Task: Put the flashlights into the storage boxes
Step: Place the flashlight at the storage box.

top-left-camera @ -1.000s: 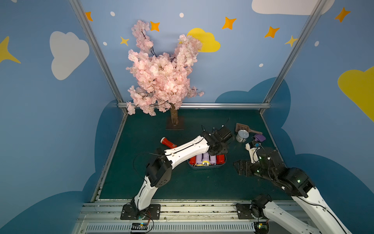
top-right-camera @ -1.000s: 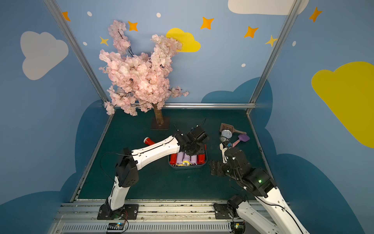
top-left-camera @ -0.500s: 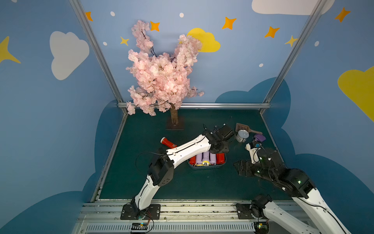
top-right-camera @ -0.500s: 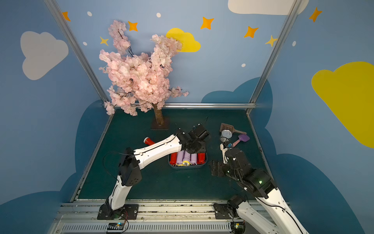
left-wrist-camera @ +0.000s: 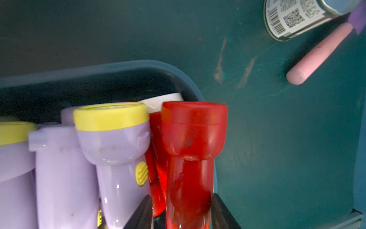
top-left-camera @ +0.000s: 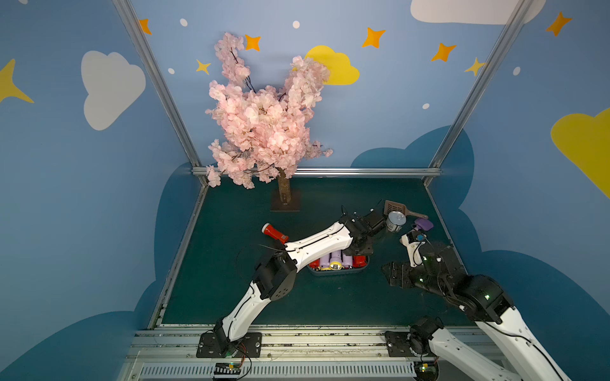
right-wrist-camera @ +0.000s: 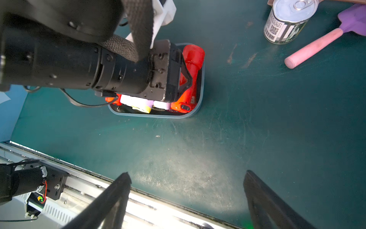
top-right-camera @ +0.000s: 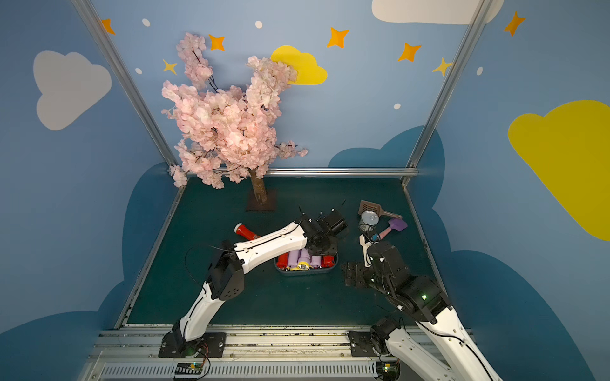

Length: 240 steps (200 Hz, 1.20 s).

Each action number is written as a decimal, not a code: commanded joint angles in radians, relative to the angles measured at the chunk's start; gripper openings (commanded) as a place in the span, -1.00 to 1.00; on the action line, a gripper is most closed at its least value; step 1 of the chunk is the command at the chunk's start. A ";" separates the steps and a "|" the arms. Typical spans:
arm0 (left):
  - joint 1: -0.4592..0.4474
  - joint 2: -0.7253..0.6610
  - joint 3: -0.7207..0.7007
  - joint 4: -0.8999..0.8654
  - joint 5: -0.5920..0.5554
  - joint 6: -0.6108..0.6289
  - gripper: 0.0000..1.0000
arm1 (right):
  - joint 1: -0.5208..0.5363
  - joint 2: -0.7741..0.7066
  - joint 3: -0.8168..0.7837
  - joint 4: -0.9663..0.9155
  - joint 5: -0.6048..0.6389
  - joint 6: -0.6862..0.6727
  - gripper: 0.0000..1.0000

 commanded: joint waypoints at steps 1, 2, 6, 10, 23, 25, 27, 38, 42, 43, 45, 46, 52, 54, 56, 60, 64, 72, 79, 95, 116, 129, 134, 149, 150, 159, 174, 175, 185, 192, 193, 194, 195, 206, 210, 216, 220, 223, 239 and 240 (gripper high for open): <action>0.016 -0.002 0.005 -0.048 -0.024 -0.004 -0.10 | -0.006 -0.005 -0.007 0.006 0.009 -0.014 0.79; 0.016 -0.002 0.004 -0.049 -0.024 -0.005 -0.10 | -0.007 -0.005 -0.008 0.007 0.009 -0.014 0.79; 0.017 -0.003 0.002 -0.049 -0.023 -0.006 -0.10 | -0.008 -0.005 -0.008 0.007 0.008 -0.015 0.79; 0.019 -0.002 -0.002 -0.050 -0.021 -0.009 -0.11 | -0.009 -0.005 -0.008 0.007 0.007 -0.015 0.79; 0.023 -0.004 -0.014 -0.049 -0.019 -0.017 -0.12 | -0.010 -0.008 -0.009 0.007 0.005 -0.015 0.79; 0.024 -0.004 -0.016 -0.050 -0.018 -0.018 -0.13 | -0.010 -0.008 -0.009 0.008 0.005 -0.016 0.79; 0.024 -0.005 -0.018 -0.049 -0.018 -0.019 -0.14 | -0.010 -0.009 -0.010 0.009 0.005 -0.015 0.79; 0.024 -0.010 -0.030 -0.041 -0.014 -0.022 -0.15 | -0.010 -0.011 -0.010 0.009 0.002 -0.017 0.79; 0.023 -0.012 -0.035 -0.035 -0.011 -0.022 -0.15 | -0.011 -0.012 -0.010 0.011 0.001 -0.017 0.79; 0.023 -0.013 -0.035 -0.035 -0.011 -0.023 -0.15 | -0.011 -0.012 -0.010 0.011 0.001 -0.016 0.79; 0.022 -0.014 -0.038 -0.033 -0.010 -0.025 -0.15 | -0.011 -0.012 -0.011 0.011 0.001 -0.018 0.79; 0.022 -0.014 -0.039 -0.032 -0.009 -0.026 -0.15 | -0.012 -0.012 -0.011 0.011 0.001 -0.018 0.79; 0.023 -0.019 -0.045 -0.025 -0.005 -0.027 -0.14 | -0.012 -0.014 -0.012 0.012 0.000 -0.018 0.79; 0.022 -0.020 -0.047 -0.022 -0.004 -0.027 -0.14 | -0.012 -0.014 -0.012 0.012 -0.001 -0.018 0.79; 0.022 -0.021 -0.049 -0.019 -0.003 -0.027 -0.14 | -0.012 -0.015 -0.012 0.012 -0.001 -0.018 0.79; 0.023 -0.025 -0.049 -0.014 -0.003 -0.025 -0.14 | -0.013 -0.015 -0.012 0.013 -0.002 -0.018 0.79; 0.021 -0.028 -0.052 -0.010 -0.005 -0.025 -0.14 | -0.013 -0.013 -0.012 0.012 -0.003 -0.019 0.79; 0.019 -0.033 -0.054 -0.004 -0.008 -0.022 -0.13 | -0.014 -0.012 -0.013 0.015 -0.005 -0.020 0.79; 0.018 -0.036 -0.052 -0.001 -0.008 -0.021 -0.12 | -0.014 -0.012 -0.013 0.015 -0.008 -0.022 0.79; 0.017 -0.042 -0.046 0.001 -0.003 -0.018 -0.04 | -0.015 -0.011 -0.012 0.016 -0.009 -0.022 0.79; 0.013 -0.050 -0.044 0.005 0.000 -0.013 0.02 | -0.015 -0.011 -0.012 0.017 -0.011 -0.023 0.79; 0.012 -0.054 -0.042 0.003 0.000 -0.012 0.05 | -0.017 -0.009 -0.013 0.018 -0.012 -0.023 0.79; 0.011 -0.057 -0.043 0.003 -0.001 -0.011 0.05 | -0.016 -0.009 -0.013 0.019 -0.014 -0.023 0.79; 0.010 -0.067 -0.043 0.001 -0.008 -0.010 0.07 | -0.017 -0.005 -0.013 0.021 -0.018 -0.025 0.79; 0.010 -0.067 -0.044 0.001 -0.009 -0.010 0.07 | -0.016 -0.005 -0.013 0.021 -0.018 -0.025 0.79; 0.009 -0.075 -0.048 -0.001 -0.015 -0.010 0.09 | -0.017 -0.005 -0.013 0.023 -0.020 -0.025 0.79; 0.009 -0.084 -0.050 -0.005 -0.024 -0.007 0.09 | -0.016 -0.003 -0.013 0.027 -0.024 -0.024 0.79; 0.009 -0.084 -0.050 -0.005 -0.024 -0.007 0.09 | -0.016 -0.004 -0.013 0.026 -0.024 -0.024 0.79; 0.008 -0.091 -0.051 -0.007 -0.028 -0.004 0.09 | -0.017 -0.001 -0.013 0.028 -0.026 -0.023 0.79; 0.008 -0.095 -0.050 -0.007 -0.030 -0.004 0.09 | -0.016 0.000 -0.013 0.028 -0.026 -0.023 0.79; 0.008 -0.096 -0.051 -0.007 -0.030 -0.004 0.09 | -0.017 0.000 -0.013 0.028 -0.026 -0.023 0.78; 0.008 -0.097 -0.050 -0.007 -0.029 -0.004 0.09 | -0.016 0.000 -0.012 0.028 -0.027 -0.023 0.79; 0.008 -0.098 -0.050 -0.007 -0.030 -0.004 0.09 | -0.016 0.000 -0.012 0.029 -0.027 -0.023 0.79; 0.008 -0.108 -0.050 -0.007 -0.032 -0.002 0.09 | -0.017 0.001 -0.012 0.029 -0.029 -0.023 0.79; 0.008 -0.114 -0.053 -0.007 -0.034 -0.002 0.09 | -0.017 0.002 -0.010 0.031 -0.029 -0.023 0.79; 0.009 -0.123 -0.053 -0.007 -0.036 -0.001 0.09 | -0.018 0.004 -0.009 0.031 -0.031 -0.024 0.79; 0.008 -0.131 -0.053 -0.007 -0.039 -0.001 0.09 | -0.017 0.005 -0.007 0.031 -0.031 -0.025 0.79; 0.008 -0.137 -0.056 -0.007 -0.042 0.001 0.09 | -0.018 0.007 -0.006 0.032 -0.033 -0.025 0.79; 0.010 -0.181 -0.074 -0.005 -0.062 0.008 0.10 | -0.018 0.019 -0.001 0.038 -0.049 -0.029 0.79; 0.010 -0.185 -0.075 -0.006 -0.064 0.008 0.10 | -0.018 0.019 0.000 0.038 -0.050 -0.030 0.79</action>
